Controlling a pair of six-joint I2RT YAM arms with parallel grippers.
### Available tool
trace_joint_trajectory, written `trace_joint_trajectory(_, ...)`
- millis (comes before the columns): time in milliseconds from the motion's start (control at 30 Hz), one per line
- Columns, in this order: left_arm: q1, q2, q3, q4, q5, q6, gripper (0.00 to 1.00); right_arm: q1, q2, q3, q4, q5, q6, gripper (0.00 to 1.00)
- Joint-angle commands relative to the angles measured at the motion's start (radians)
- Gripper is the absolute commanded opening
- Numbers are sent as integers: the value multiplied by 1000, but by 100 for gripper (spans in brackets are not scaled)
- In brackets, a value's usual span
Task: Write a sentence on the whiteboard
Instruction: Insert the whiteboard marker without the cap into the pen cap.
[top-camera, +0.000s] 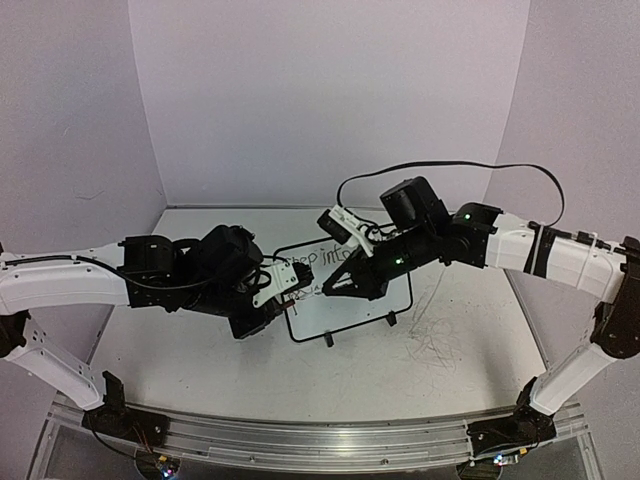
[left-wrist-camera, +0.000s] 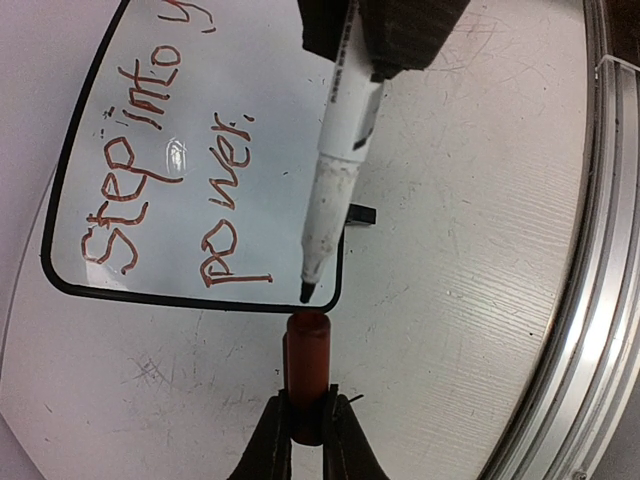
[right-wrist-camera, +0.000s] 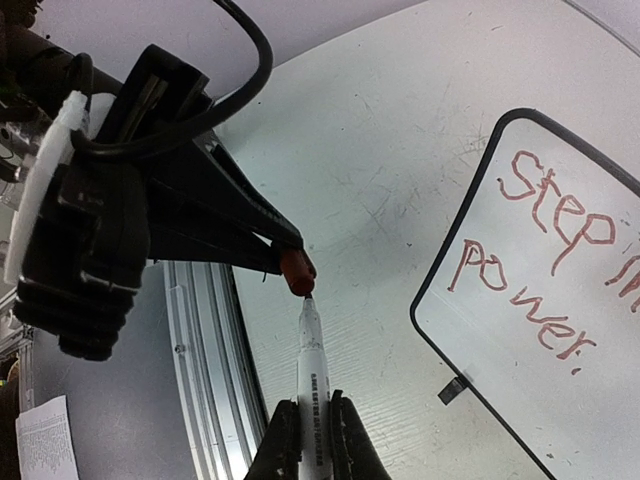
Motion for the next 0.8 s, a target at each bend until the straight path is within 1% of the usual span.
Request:
trace_joint_trajectory(0, -5, -34, 8, 31, -10, -11, 0, -1, 10, 13, 48, -6, 9, 0)
trace_joint_trajectory(767, -12, -25, 10, 35, -10, -11, 0, -1, 9, -13, 65, -29, 13, 0)
